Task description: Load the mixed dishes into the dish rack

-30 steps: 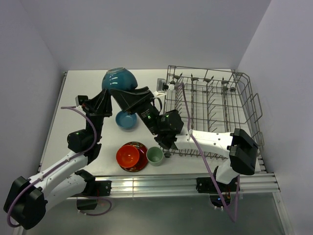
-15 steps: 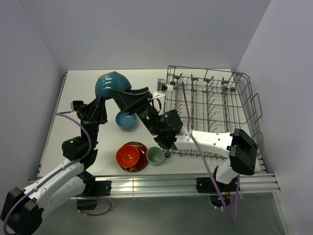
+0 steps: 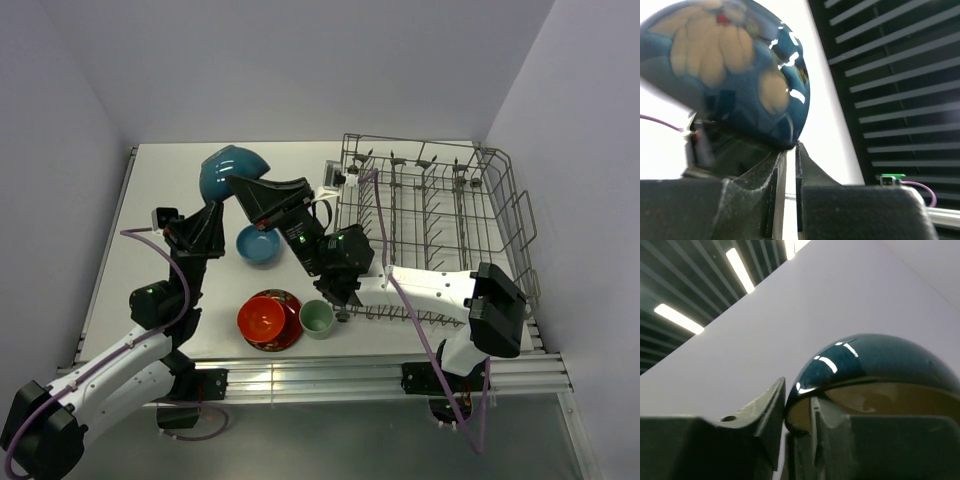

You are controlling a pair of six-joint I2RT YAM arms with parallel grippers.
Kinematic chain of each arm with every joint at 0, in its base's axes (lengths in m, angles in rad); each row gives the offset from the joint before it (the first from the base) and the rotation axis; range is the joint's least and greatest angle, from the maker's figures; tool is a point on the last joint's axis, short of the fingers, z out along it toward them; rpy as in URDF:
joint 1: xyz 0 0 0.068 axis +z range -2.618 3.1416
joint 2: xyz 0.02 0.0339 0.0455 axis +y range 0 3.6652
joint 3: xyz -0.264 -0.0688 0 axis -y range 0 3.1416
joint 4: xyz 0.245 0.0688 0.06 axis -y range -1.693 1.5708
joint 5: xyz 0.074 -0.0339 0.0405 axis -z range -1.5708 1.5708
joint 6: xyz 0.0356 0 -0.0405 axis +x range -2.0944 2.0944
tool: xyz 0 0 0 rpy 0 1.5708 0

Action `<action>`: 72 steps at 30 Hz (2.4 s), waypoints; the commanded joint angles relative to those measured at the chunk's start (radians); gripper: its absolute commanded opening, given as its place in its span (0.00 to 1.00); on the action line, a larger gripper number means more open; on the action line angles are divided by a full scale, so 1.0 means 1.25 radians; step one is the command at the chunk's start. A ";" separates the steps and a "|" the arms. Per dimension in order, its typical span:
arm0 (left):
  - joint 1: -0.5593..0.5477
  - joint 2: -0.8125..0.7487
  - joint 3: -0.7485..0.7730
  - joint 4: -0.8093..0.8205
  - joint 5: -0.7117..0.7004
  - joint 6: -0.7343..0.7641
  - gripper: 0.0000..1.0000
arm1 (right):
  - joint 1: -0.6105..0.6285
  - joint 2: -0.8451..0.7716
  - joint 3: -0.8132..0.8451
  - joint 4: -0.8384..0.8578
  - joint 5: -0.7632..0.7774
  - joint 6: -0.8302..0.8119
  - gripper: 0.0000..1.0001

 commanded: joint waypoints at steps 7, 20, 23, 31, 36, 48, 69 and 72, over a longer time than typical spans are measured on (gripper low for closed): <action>-0.004 -0.016 -0.005 0.197 0.048 0.036 0.00 | -0.017 -0.039 0.068 0.351 0.109 -0.014 0.00; -0.002 -0.018 0.052 0.091 0.127 0.080 0.00 | -0.028 -0.125 -0.019 0.314 0.091 -0.067 0.00; 0.018 -0.031 0.097 -0.031 0.189 0.136 0.04 | -0.034 -0.190 -0.083 0.287 0.100 -0.106 0.00; 0.041 -0.027 0.373 -0.730 0.328 0.570 0.49 | -0.141 -0.441 -0.279 0.109 0.132 -0.162 0.00; 0.037 0.140 0.508 -0.947 0.382 0.723 0.50 | -0.301 -0.586 -0.343 -0.070 0.116 -0.140 0.00; -0.025 0.355 0.613 -1.133 0.274 0.914 0.50 | -0.541 -0.580 -0.285 -0.349 0.053 -0.132 0.00; -0.118 0.436 0.542 -1.006 0.306 0.878 0.34 | -0.839 -0.435 -0.199 -0.672 -0.119 -0.061 0.00; -0.121 0.430 0.530 -0.992 0.306 0.873 0.28 | -0.856 -0.418 -0.202 -0.679 -0.123 -0.070 0.00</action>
